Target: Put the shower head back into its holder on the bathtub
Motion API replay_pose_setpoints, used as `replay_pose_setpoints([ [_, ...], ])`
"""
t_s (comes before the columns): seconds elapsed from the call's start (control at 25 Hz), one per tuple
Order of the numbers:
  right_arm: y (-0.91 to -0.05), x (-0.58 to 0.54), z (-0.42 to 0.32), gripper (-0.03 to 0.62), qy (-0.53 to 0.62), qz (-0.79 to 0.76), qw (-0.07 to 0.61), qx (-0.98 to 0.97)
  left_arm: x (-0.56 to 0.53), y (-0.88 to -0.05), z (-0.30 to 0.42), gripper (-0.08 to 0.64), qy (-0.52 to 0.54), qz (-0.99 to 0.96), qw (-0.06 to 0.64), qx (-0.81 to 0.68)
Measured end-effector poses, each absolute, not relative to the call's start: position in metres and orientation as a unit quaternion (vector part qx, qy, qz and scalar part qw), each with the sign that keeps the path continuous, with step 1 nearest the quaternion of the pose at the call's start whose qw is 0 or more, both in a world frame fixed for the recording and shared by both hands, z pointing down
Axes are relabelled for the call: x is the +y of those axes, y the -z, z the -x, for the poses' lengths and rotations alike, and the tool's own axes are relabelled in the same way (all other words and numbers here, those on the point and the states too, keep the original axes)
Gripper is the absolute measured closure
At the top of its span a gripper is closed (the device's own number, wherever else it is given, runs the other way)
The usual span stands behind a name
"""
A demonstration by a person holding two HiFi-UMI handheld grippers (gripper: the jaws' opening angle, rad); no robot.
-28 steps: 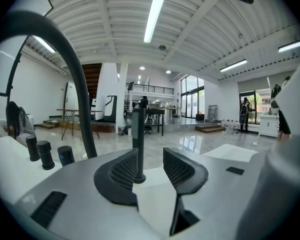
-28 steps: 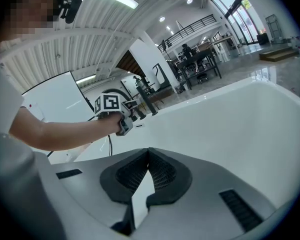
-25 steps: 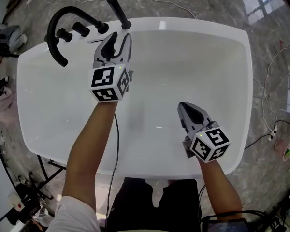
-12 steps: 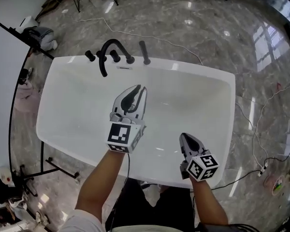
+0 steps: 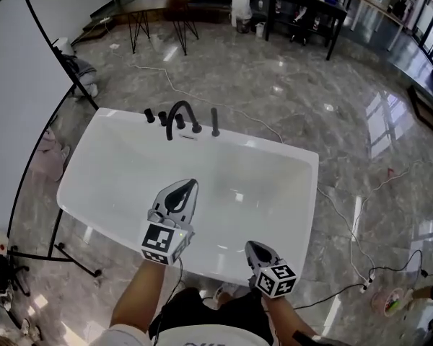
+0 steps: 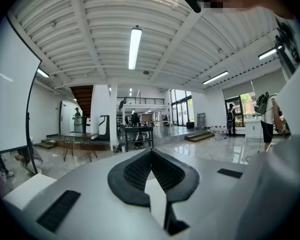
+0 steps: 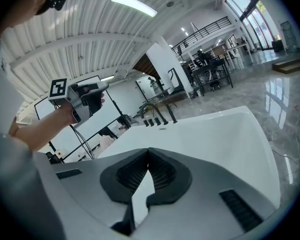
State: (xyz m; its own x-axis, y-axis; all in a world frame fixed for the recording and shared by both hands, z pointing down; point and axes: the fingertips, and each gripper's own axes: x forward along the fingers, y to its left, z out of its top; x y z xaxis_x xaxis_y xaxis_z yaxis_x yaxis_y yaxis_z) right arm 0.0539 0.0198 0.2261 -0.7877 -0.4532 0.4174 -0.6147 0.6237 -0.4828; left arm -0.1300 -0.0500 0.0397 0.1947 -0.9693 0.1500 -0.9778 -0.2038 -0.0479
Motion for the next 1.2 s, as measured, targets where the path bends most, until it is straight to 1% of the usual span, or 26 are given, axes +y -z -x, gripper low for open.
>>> replay_pose_setpoints([
  [0.16, -0.188, 0.027, -0.063, 0.581, -0.290, -0.322, 0.107, -0.895, -0.013, -0.011, 0.116, 0.541, -0.068, -0.785, 0.030, -0.616],
  [0.36, -0.140, 0.054, -0.064, 0.581, -0.250, -0.354, 0.083, -0.897, 0.054, 0.010, 0.123, 0.541, -0.067, -0.791, 0.027, -0.607],
  [0.48, -0.113, 0.085, -0.057, 0.581, -0.224, -0.370, 0.074, -0.898, 0.100, 0.027, 0.143, 0.541, -0.061, -0.790, 0.015, -0.610],
  [0.68, -0.073, 0.144, -0.031, 0.581, -0.196, -0.373, 0.068, -0.904, 0.183, 0.046, 0.173, 0.541, -0.030, -0.786, 0.015, -0.618],
  [1.0, 0.004, 0.248, 0.000, 0.581, -0.151, -0.361, 0.026, -0.920, 0.302, 0.065, 0.175, 0.541, 0.002, -0.805, 0.027, -0.592],
  [1.2, 0.048, 0.301, -0.013, 0.580, -0.112, -0.362, 0.025, -0.925, 0.343, 0.073, 0.152, 0.541, 0.001, -0.817, 0.034, -0.576],
])
